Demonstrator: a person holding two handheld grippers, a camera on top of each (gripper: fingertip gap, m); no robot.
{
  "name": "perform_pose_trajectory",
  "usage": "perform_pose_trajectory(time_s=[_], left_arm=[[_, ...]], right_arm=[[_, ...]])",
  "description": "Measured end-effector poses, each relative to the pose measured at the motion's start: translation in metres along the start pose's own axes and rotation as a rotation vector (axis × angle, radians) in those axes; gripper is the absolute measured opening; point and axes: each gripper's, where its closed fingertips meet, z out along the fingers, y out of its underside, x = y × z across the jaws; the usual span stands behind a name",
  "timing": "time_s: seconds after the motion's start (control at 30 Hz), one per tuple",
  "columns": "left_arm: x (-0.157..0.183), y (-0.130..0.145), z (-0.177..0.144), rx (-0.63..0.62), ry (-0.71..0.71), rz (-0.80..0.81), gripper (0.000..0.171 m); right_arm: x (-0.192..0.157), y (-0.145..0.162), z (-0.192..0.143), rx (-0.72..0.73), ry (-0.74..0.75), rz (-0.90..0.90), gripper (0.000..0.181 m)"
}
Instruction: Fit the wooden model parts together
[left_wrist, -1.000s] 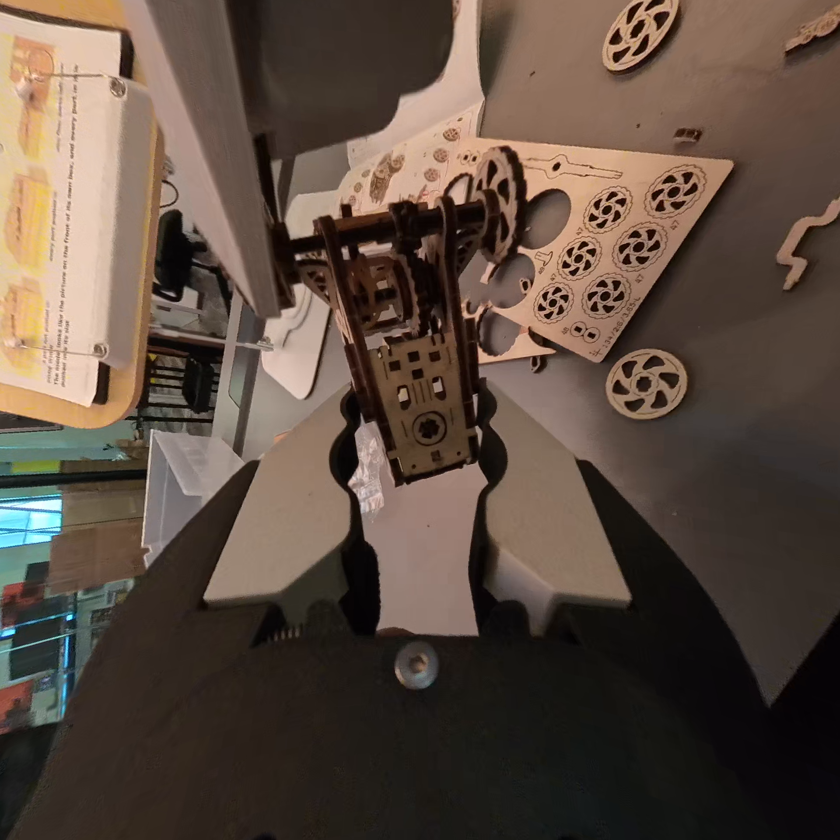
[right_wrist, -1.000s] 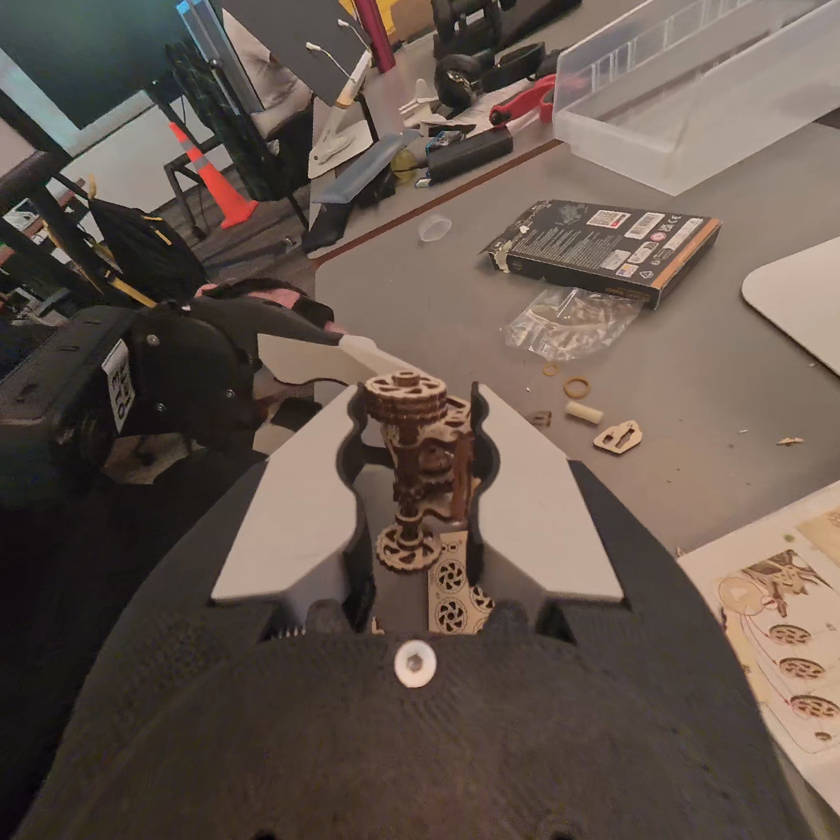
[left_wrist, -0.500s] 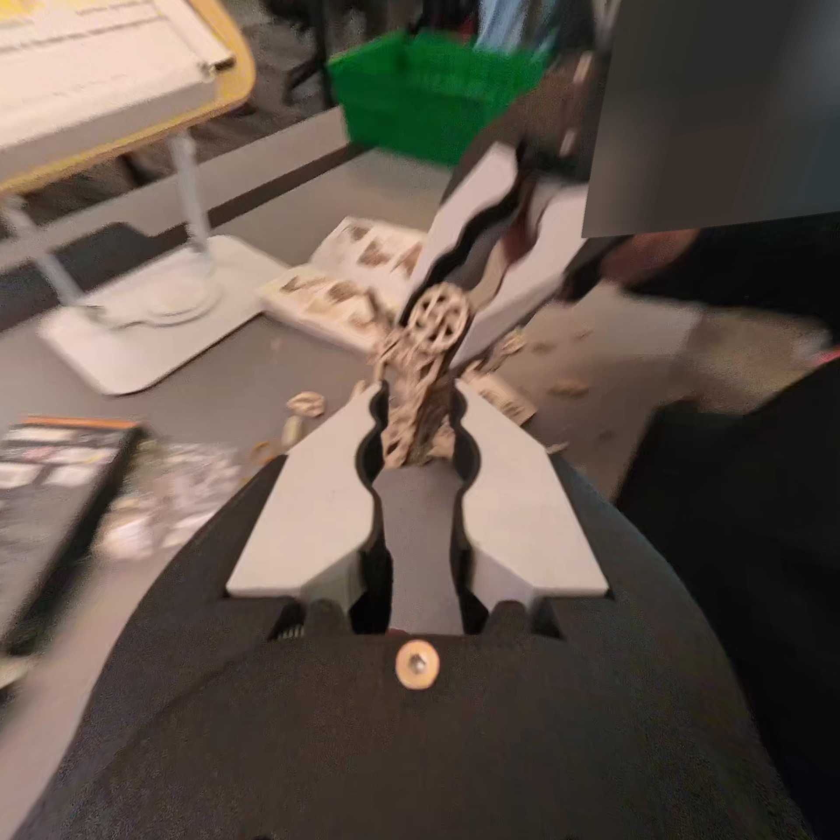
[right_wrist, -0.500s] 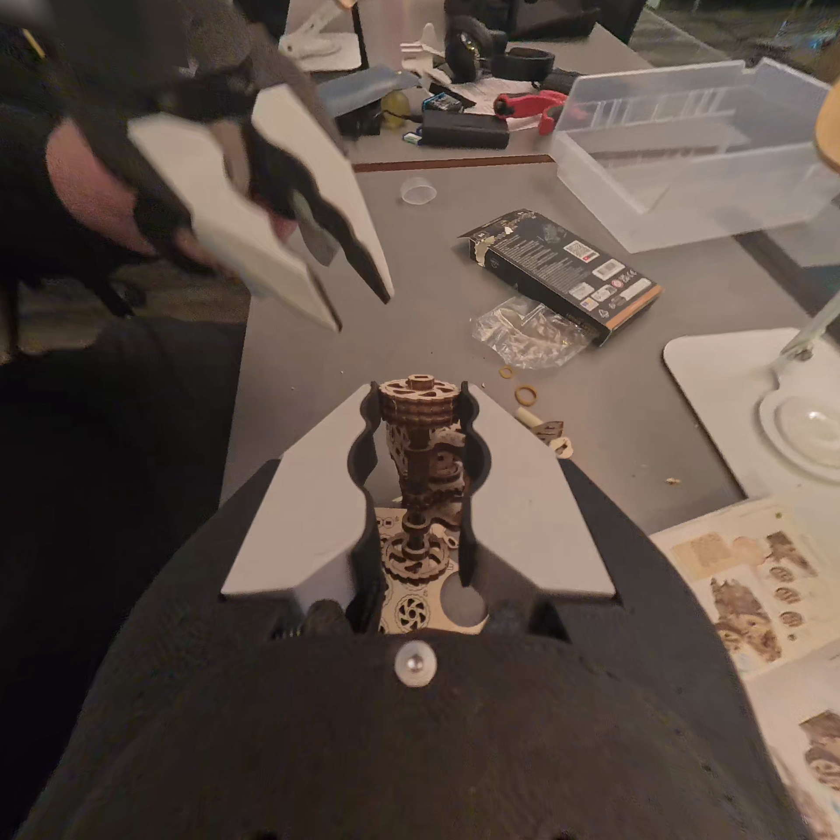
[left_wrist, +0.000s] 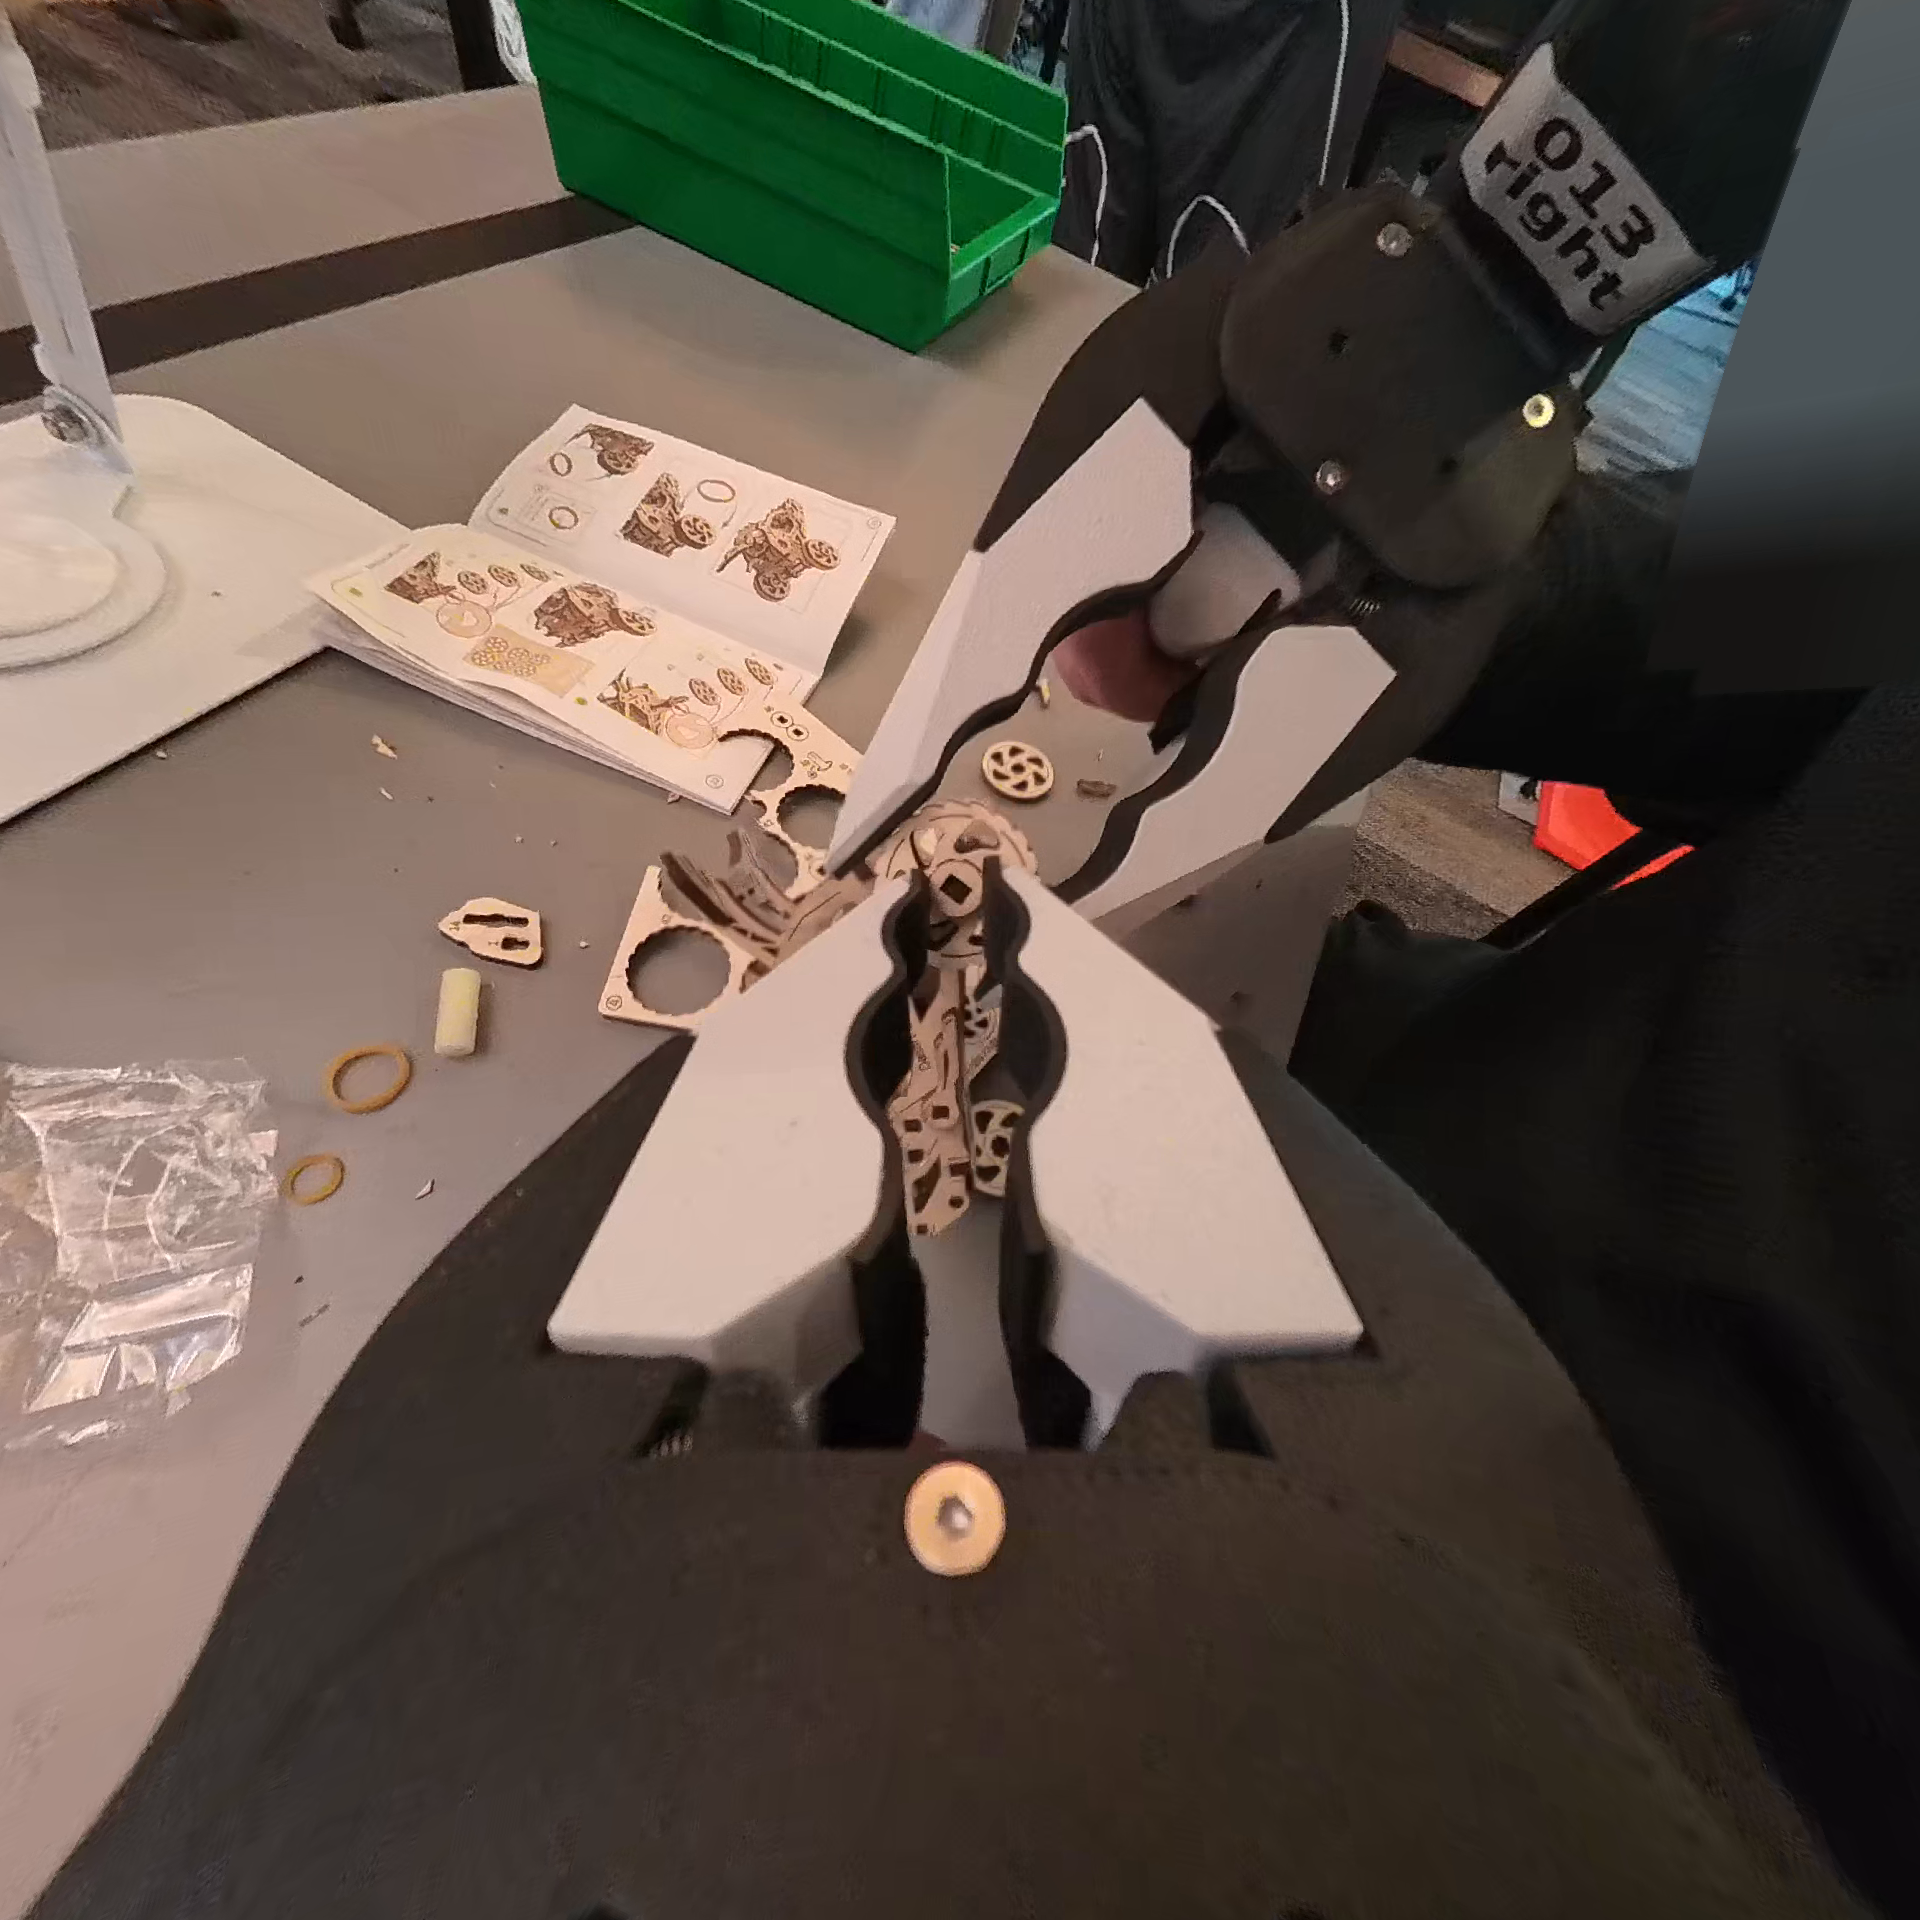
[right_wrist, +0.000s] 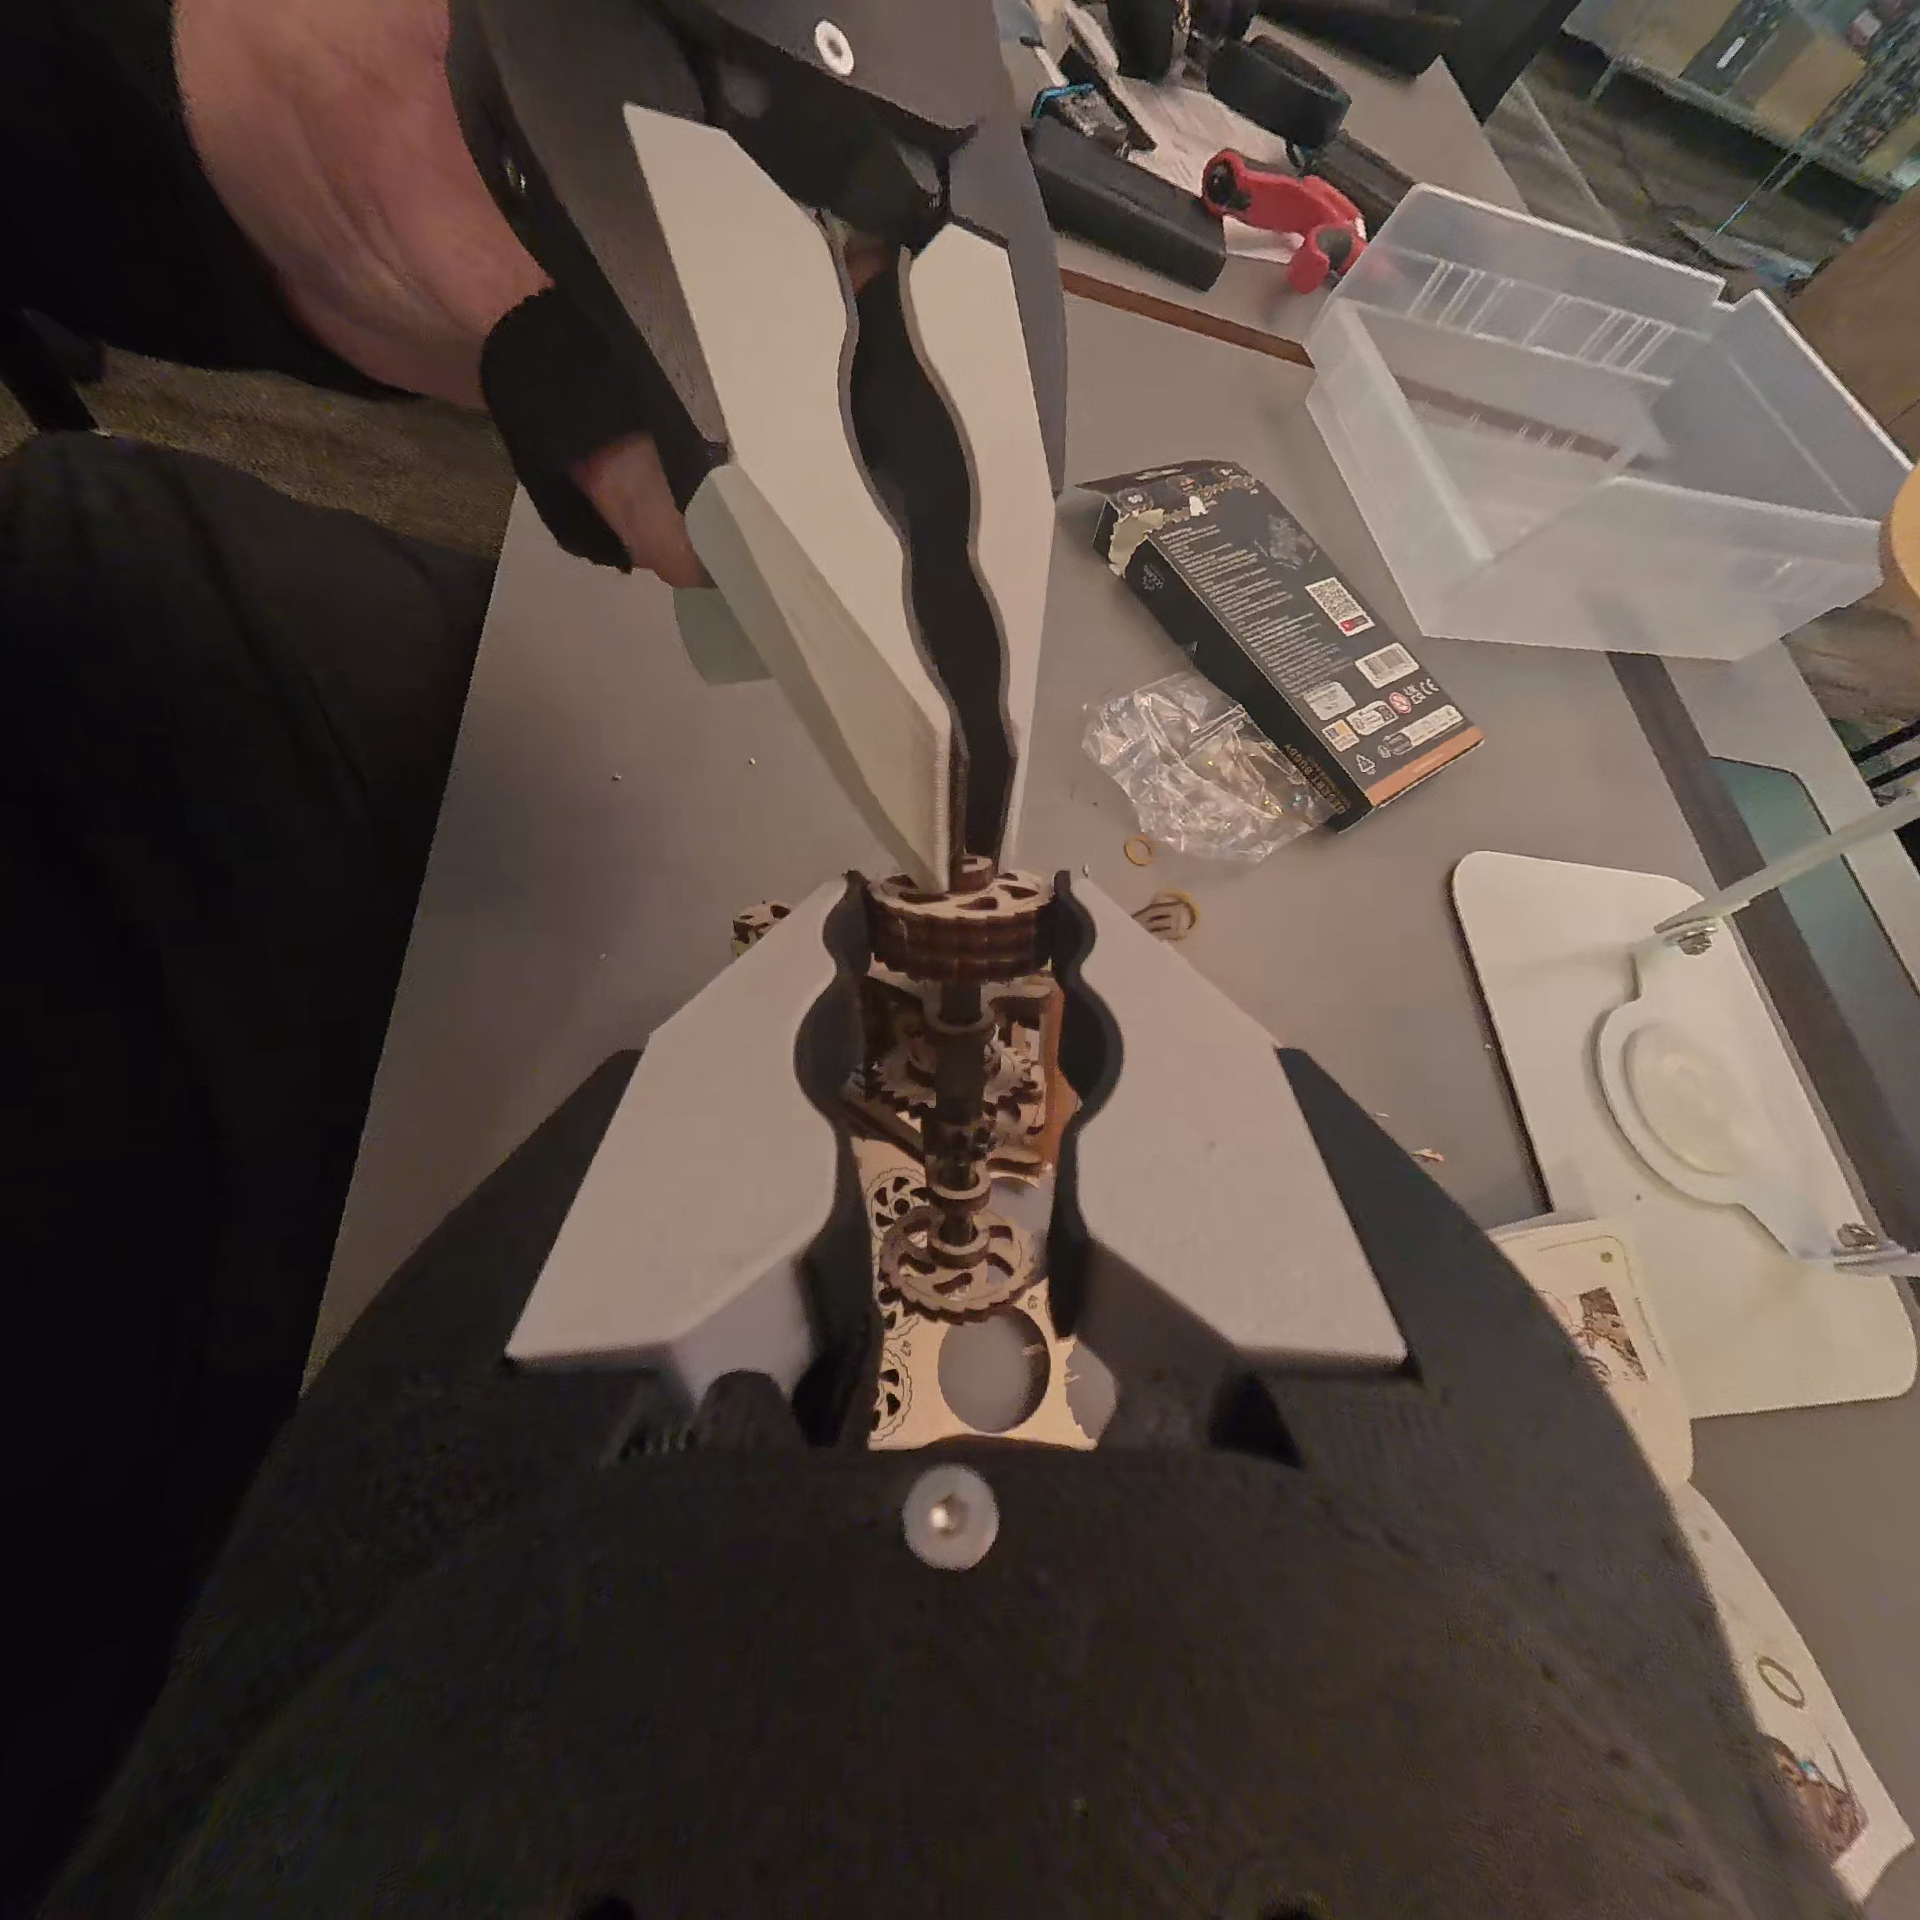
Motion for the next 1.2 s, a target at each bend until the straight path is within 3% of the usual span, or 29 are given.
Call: perform_pose_trajectory(time_s=[0.23, 0.47, 0.7, 0.77, 0.83, 0.97, 1.2], left_arm=[[-0.005, 0.007, 0.003, 0.003, -0.031, -0.036, 0.006], [-0.008, 0.009, 0.003, 0.063, 0.036, -0.286, 0.006], [-0.012, 0.012, 0.005, -0.095, -0.251, 0.242, 0.006], [-0.012, 0.012, 0.005, -0.115, -0.296, 0.327, 0.006], [-0.011, 0.014, 0.006, -0.102, -0.26, 0.252, 0.006], [-0.011, 0.009, 0.002, 0.028, -0.028, -0.101, 0.005], [-0.008, 0.01, 0.001, 0.109, 0.149, -0.279, 0.006]], right_arm=[[0.0, 0.009, 0.006, -0.047, 0.021, -0.039, 0.032], [0.0, 0.013, 0.009, -0.057, 0.041, -0.042, 0.032], [0.001, 0.017, 0.014, -0.055, 0.012, 0.08, 0.032], [0.001, 0.017, 0.014, -0.055, 0.008, 0.083, 0.033], [-0.001, 0.019, 0.014, -0.055, 0.007, 0.074, 0.033], [0.001, 0.014, 0.012, -0.025, 0.021, 0.041, 0.032], [-0.001, 0.013, 0.012, -0.015, 0.019, 0.022, 0.032]])
